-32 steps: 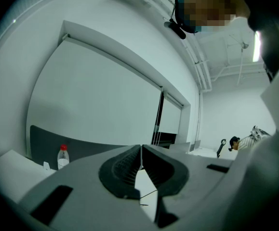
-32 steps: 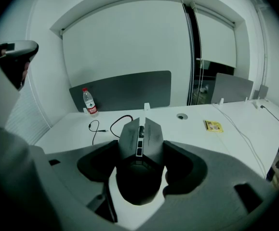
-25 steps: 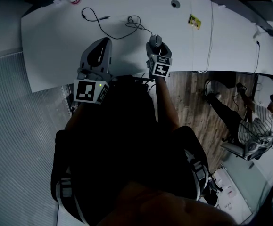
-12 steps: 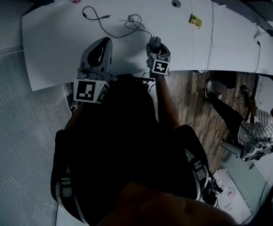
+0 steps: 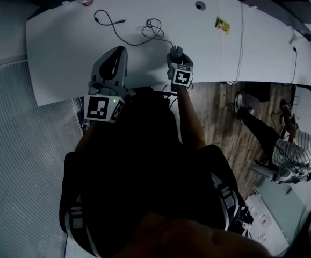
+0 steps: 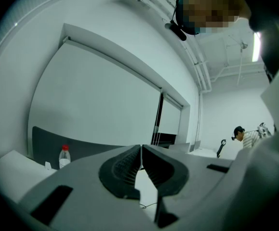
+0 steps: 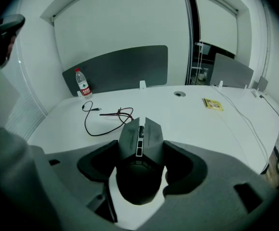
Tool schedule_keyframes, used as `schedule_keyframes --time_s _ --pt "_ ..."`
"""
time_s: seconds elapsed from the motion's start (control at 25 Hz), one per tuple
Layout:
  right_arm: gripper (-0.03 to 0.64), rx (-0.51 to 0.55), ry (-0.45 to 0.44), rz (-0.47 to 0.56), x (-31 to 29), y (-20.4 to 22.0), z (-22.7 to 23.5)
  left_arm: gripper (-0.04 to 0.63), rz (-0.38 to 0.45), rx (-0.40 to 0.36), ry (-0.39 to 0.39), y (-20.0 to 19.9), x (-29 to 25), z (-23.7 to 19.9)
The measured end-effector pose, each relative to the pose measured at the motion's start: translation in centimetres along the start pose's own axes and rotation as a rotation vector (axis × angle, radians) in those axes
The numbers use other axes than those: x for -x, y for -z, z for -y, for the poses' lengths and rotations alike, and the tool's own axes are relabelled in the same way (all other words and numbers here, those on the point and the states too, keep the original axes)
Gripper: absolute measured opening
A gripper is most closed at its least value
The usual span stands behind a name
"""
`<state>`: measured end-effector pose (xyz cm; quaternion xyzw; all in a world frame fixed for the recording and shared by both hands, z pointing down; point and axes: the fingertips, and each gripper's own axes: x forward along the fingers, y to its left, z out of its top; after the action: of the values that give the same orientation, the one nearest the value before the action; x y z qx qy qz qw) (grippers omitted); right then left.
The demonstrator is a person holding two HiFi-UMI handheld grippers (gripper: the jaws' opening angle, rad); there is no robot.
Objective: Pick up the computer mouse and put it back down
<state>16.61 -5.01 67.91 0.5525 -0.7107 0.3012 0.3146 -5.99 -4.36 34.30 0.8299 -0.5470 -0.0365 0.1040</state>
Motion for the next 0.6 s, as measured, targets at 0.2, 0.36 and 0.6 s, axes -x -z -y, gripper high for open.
schedule_keyframes --time_s 0.2,0.36,0.6 --pt "0.287 0.001 0.000 -0.020 -0.5 0.9 0.1 0.011 -0.003 -0.010 0.012 0.0 0.0 0.6" --pt "0.287 -0.001 0.003 -0.038 -0.8 1.6 0.4 0.011 -0.003 -0.011 0.014 0.1 0.1 0.9" --pt "0.287 -0.004 0.001 -0.052 -1.2 2.4 0.5 0.011 -0.010 -0.014 0.013 0.3 0.5 1.2"
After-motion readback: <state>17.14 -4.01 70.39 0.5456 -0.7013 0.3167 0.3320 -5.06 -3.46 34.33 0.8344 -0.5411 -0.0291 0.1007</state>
